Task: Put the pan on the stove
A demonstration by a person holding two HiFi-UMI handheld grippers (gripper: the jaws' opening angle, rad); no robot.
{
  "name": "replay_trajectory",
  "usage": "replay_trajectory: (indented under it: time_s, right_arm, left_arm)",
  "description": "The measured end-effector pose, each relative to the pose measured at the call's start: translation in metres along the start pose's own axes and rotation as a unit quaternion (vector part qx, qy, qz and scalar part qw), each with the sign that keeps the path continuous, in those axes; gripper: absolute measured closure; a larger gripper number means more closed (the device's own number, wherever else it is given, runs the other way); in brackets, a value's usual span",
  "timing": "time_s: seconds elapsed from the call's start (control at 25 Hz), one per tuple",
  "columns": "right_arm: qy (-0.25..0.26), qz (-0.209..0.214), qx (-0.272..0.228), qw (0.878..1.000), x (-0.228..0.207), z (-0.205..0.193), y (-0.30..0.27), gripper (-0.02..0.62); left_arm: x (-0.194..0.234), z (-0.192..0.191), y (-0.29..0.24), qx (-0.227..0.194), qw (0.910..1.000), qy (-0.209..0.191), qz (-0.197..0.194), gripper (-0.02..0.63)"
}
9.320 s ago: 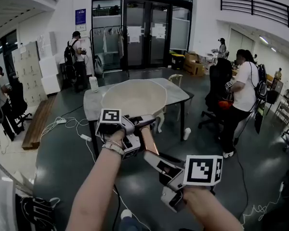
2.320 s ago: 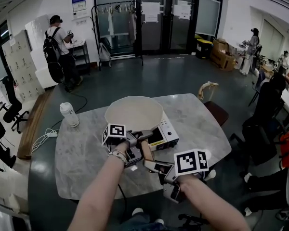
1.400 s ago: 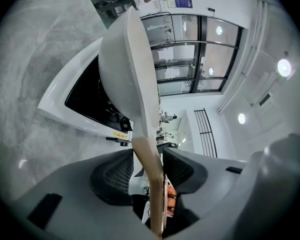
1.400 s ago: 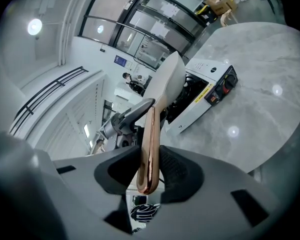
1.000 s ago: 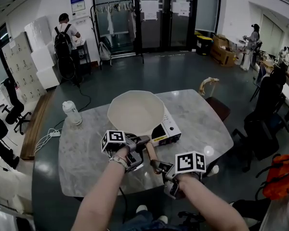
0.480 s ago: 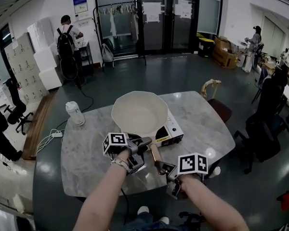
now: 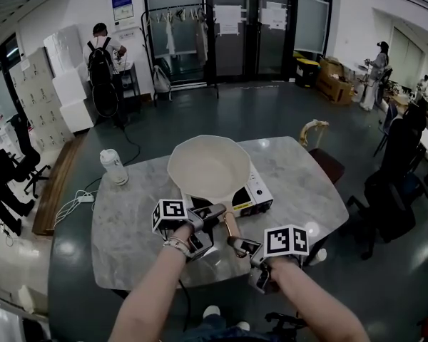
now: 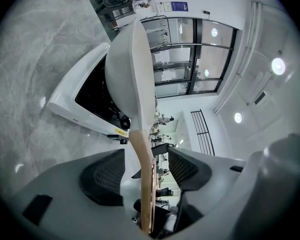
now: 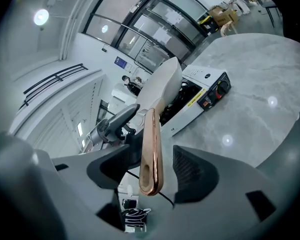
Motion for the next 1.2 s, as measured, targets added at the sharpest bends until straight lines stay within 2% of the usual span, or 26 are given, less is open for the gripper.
replay_trajectory:
  time_s: [0.2, 0.44, 0.68, 0.8, 1.0, 1.12, 1.2]
  right_arm:
    - [0.002, 0.011, 0.000, 1.000, 0.001, 0.004, 0.002, 0.286]
    - [0.001, 0.004, -0.019, 1.000, -0.001, 0.012, 0.005, 0.279]
    - [0.006, 0.014, -0.069, 0.997, 0.000, 0.026, 0.019, 0.279]
    - [0.003, 0.017, -0.091, 0.996, -0.002, 0.032, 0.023, 0.279]
    - [0.002, 0.014, -0.131, 0.991, -0.006, 0.039, 0.034, 0.279]
    - [-0.005, 0.027, -0.162, 0.986, -0.007, 0.041, 0.046, 0.279]
    - [-0.013, 0.036, -0.179, 0.983, -0.009, 0.042, 0.053, 0.279]
  left_arm:
    - [-0.012, -0.001, 0.004, 0.009, 0.9995, -0.030, -0.003, 0.289]
    - [-0.026, 0.000, 0.023, -0.011, 0.9969, -0.077, 0.011, 0.288]
    - [-0.031, 0.004, 0.042, -0.036, 0.9906, -0.127, 0.036, 0.288]
    - [-0.038, 0.005, 0.049, -0.040, 0.9813, -0.178, 0.062, 0.288]
    - [-0.057, 0.003, 0.060, -0.051, 0.9561, -0.271, 0.099, 0.288]
    - [-0.069, 0.000, 0.070, -0.089, 0.9393, -0.313, 0.109, 0.288]
    - [-0.076, -0.004, 0.079, -0.128, 0.9314, -0.325, 0.102, 0.289]
Point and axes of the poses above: the fingertips, and each gripper's own axes: y backward along the fingers, x to its left, z out of its top, the point moved 9 cm from there along y, backward along the fingers, and after that the axes turned 6 degrees about -z, right-handed, at the moved point
